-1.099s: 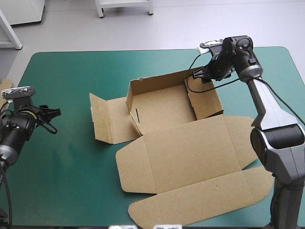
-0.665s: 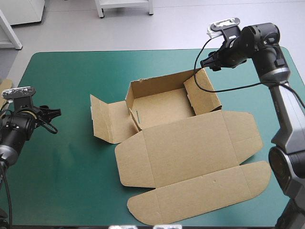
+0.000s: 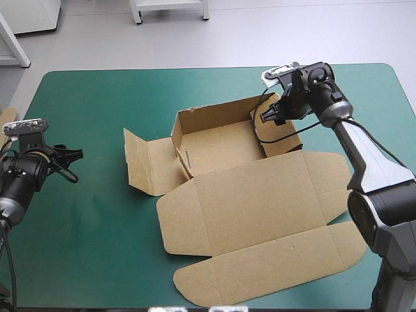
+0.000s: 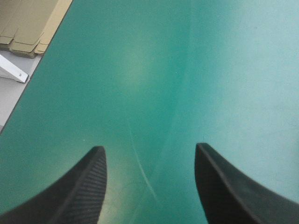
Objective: Fold the box
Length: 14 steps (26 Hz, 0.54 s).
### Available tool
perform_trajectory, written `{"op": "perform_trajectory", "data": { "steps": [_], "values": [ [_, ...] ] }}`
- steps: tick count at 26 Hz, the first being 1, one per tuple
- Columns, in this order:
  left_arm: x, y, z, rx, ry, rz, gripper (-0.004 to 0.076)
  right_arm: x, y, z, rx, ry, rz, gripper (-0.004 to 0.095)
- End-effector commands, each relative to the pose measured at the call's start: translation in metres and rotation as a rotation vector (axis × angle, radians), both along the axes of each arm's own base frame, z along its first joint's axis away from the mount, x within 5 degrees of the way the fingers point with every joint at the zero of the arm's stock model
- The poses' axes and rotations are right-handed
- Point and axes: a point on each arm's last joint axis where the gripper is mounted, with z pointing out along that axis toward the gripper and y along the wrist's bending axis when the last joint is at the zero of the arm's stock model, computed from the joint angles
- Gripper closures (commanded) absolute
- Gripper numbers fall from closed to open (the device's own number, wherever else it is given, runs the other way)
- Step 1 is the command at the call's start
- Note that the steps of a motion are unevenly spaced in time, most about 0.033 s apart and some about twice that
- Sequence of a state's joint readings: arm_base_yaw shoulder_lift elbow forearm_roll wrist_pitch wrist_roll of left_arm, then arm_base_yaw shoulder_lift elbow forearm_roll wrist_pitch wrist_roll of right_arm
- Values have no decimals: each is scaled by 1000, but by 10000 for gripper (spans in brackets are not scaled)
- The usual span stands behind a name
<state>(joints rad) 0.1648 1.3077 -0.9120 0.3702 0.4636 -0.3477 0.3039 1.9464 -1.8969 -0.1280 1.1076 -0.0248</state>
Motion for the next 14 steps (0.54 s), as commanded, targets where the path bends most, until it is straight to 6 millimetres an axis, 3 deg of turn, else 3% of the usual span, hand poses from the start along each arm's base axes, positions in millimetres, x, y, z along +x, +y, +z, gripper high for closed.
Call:
{"op": "perform_trajectory", "data": {
  "steps": [1,4,7,13,14],
  "values": [
    [1,-1,20,21,-100,-21,319,3,-5,13,23,-63,-15,321],
    [1,-1,20,21,-102,-22,319,14,-4,-9,52,-16,-24,340],
    [2,-1,21,21,-106,-23,319,19,-3,-16,50,-10,-23,426],
    [2,-1,21,21,-106,-23,319,21,-2,-20,51,-7,-23,885],
    [2,-1,21,21,-108,-24,319,21,-2,-20,56,-4,-23,923]
  ]
}}
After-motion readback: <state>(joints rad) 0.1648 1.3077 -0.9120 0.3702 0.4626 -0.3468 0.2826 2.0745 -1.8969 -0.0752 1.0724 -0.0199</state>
